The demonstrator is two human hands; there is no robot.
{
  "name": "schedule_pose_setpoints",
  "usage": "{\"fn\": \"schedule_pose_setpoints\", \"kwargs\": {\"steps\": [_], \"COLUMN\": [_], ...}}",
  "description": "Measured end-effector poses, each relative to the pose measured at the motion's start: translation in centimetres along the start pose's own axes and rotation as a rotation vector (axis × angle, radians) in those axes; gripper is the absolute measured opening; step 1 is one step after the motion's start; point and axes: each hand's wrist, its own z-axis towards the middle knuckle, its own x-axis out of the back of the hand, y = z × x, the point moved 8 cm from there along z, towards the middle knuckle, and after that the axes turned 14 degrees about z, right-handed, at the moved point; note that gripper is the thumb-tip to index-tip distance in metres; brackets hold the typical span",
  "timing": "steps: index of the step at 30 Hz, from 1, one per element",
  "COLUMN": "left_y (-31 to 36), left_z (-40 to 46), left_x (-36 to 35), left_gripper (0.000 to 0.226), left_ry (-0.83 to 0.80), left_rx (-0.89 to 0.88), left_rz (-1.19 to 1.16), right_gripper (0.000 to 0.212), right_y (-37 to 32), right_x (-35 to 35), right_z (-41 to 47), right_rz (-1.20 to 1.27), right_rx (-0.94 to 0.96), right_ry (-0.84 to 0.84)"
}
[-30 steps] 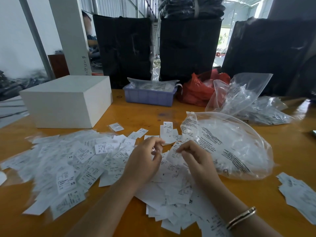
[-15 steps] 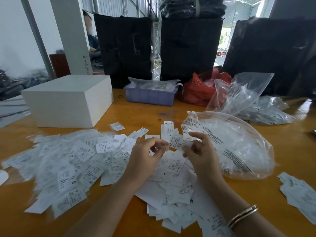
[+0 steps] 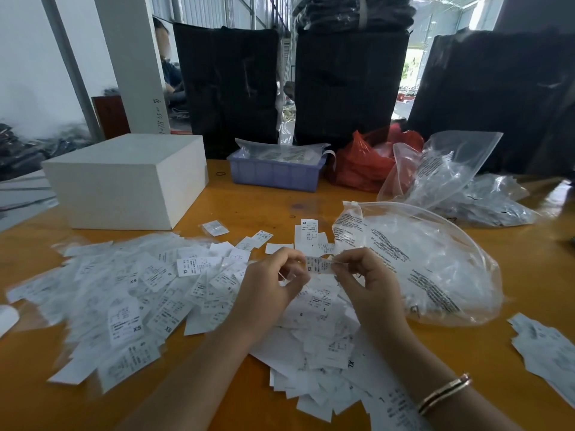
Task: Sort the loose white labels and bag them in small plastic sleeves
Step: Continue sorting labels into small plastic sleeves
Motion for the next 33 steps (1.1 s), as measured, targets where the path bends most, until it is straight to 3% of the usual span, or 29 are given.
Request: {"fn": "schedule_pose_setpoints", "kwargs": {"steps": [5,9,15,24,29,33], "left_y": [0.1,0.1,0.0,-0.5,-0.9,-1.0], "left_z": [0.1,0.2,0.4,0.2,0.1,0.2], "left_x": [0.0,0.0,-0.1,-0.8,-0.7,-0.8], "left_gripper": [0.018,0.017,0.008,0.017,0.020,0.018], "left_ry": [-0.016,-0.027,-0.051,-0.079,-0.053,-0.073], "left_rx": [0.036,0.077,0.090,0.139,0.163,0.178], "left_rz": [-0.095,-0.146,-0.203,-0.270,-0.270,-0.247], "right_gripper": [0.038,0.030,0.031,0.036,0.049,0.062], "right_y": [-0.4,0.1,0.3,0.5,1.5,1.6], "right_x": [0.8,0.9,-0.8,-2.5,-4.9,-5.1], "right_z": [0.0,0.1,-0.1,-0.6,-2.5,-2.7], "right_rz": [-0.063,-0.020,-0.101,-0.160,-0.215,-0.292], "right_rx": [0.055,-0.011,-0.063,-0.171,-0.297,-0.268], "right_ry": [0.080,0.075,-0.104,-0.268,-0.614,-0.674]}}
